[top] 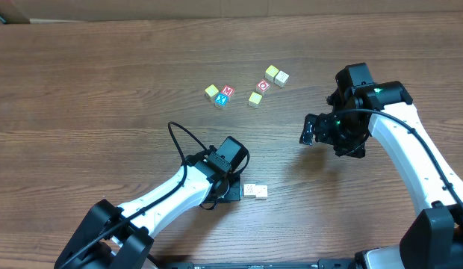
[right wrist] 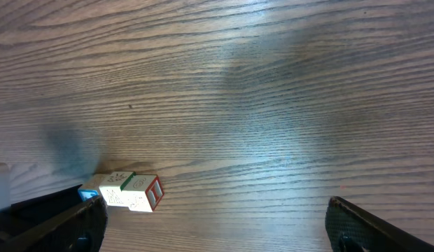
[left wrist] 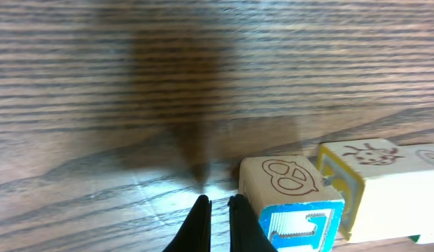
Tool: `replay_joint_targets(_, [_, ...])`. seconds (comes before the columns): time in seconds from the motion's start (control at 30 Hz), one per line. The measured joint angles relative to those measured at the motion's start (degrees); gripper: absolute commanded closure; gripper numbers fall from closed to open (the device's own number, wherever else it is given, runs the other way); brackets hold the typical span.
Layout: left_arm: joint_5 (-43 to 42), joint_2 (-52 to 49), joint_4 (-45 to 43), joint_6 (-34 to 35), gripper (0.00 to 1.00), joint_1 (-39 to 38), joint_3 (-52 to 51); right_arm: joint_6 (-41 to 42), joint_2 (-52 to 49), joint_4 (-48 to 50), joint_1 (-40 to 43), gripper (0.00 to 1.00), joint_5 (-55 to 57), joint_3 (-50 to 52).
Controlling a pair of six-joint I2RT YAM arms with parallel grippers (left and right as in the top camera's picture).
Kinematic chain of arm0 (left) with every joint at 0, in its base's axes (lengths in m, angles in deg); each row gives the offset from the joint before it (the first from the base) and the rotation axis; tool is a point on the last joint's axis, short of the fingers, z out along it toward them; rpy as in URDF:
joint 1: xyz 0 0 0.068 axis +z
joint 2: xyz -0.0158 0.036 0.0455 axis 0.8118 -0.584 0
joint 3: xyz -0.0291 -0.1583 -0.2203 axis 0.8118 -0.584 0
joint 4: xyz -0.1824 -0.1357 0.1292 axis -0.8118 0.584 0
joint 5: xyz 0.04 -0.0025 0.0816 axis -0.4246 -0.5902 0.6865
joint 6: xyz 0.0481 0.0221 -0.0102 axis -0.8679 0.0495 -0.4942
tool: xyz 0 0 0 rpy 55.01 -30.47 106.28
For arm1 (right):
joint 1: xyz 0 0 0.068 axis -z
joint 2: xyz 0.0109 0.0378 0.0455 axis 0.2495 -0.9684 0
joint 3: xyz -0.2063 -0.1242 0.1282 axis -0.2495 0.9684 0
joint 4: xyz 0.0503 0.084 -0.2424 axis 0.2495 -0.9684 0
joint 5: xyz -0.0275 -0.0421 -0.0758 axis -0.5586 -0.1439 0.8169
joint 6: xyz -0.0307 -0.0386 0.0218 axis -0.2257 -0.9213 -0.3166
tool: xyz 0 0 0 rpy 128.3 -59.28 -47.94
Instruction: Flip 5 blocks
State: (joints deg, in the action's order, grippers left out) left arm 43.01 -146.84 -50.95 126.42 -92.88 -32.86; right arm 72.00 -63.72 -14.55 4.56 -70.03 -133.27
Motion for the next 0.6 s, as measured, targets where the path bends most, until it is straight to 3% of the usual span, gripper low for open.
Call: replay_joint_targets(0.6, [-1.2,0.0,-2.3,0.0,0.96,0.0,0.0,0.0,0.0,0.0,0.0,0.00,0.0,0.0])
